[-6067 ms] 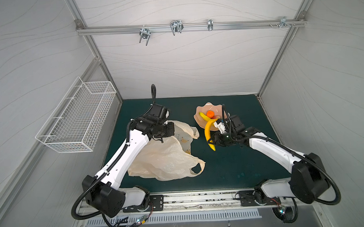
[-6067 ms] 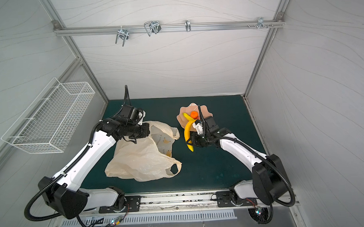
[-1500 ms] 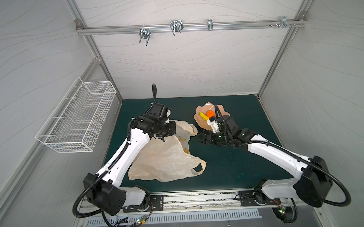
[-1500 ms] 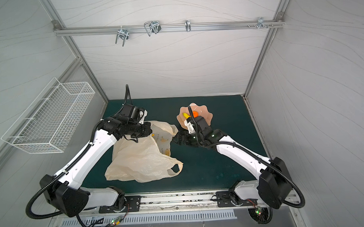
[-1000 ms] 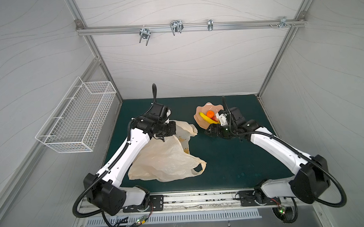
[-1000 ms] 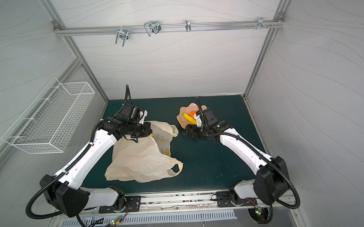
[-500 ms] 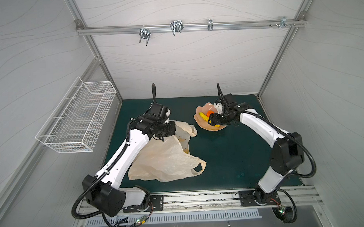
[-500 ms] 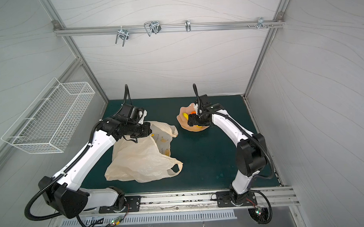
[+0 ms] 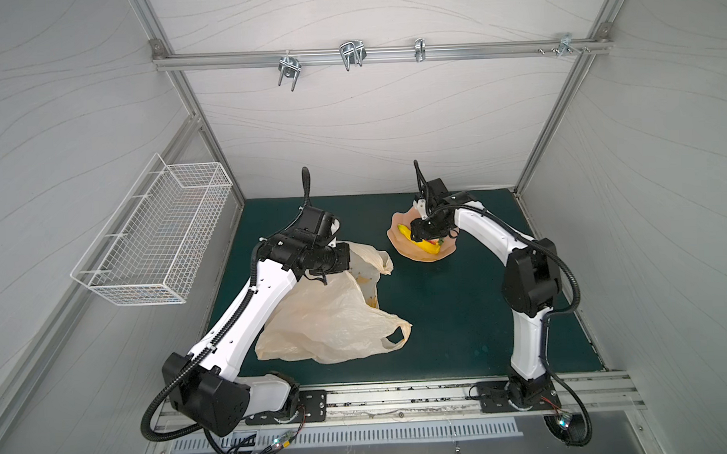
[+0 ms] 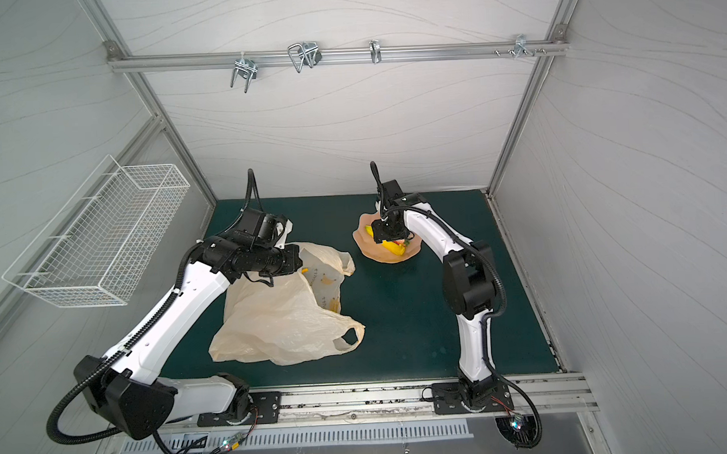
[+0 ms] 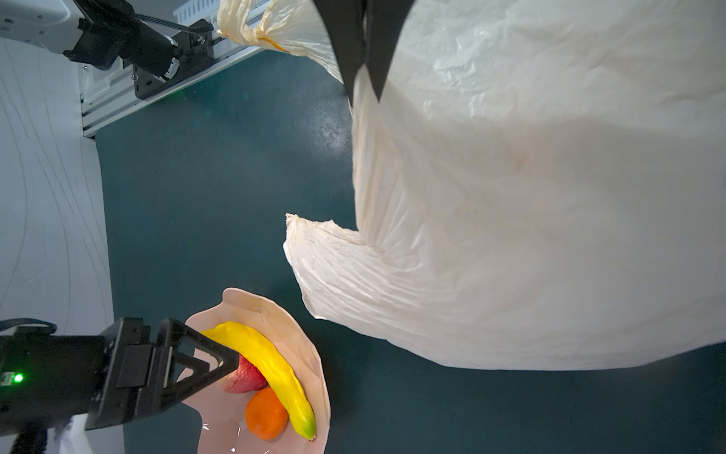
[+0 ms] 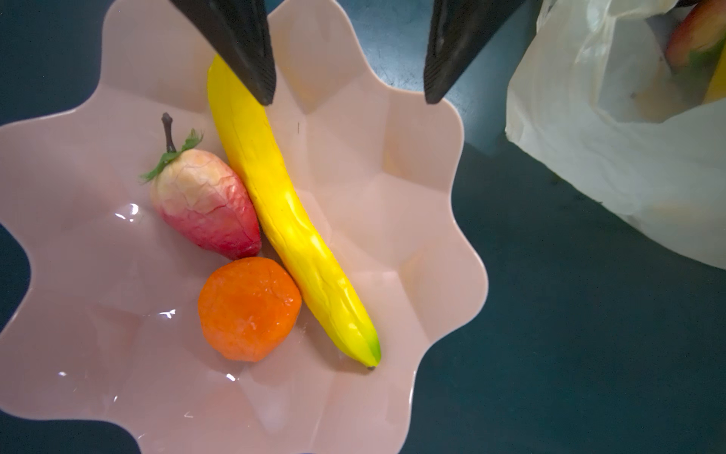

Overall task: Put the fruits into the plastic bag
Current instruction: 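Lower the right gripper onto the green-tipped yellow banana in the bowl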

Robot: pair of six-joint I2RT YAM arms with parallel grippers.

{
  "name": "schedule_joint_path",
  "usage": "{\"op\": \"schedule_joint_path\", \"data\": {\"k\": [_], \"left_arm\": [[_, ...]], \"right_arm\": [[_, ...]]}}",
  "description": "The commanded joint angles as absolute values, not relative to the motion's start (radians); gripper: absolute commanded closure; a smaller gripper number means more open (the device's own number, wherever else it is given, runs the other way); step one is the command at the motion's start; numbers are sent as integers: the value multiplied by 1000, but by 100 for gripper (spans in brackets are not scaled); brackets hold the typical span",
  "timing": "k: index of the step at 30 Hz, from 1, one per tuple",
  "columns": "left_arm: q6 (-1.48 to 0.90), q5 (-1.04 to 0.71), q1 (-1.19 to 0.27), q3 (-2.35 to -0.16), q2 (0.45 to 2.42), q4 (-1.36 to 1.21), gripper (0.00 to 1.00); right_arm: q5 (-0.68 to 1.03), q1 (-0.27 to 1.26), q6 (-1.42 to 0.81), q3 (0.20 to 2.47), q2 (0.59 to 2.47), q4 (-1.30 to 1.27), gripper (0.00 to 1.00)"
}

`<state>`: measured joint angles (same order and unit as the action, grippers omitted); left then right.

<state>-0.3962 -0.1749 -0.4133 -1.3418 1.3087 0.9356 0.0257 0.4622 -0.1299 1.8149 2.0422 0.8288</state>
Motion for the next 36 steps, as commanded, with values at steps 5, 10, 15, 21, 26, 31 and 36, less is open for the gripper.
{"op": "schedule_joint_path", "data": {"k": [5,10,15,21,26,31,36], "left_arm": [[-379,-161,-413,-1353,1286,949,100],[-379,-160,-413,-1359,1288,955,100],[-375,-160,-413,-1367,1290,966,100],[-374,-154,-413,-1368,1290,974,100],[-373,-151,-413,-1367,1284,980,100],[-373,-147,-413,-1368,1281,985,100],[-373,-145,-413,-1368,1278,989,100]], "right_arm": [[-21,457,-80,1883,2138,897,42],[-39,457,-73,1896,2178,891,42],[-60,456,-69,1923,2220,894,42],[-60,457,-73,1958,2263,901,43],[-64,456,-78,1986,2298,907,43],[-66,455,-83,2003,2327,911,46],[-75,456,-84,2011,2335,912,48]]}}
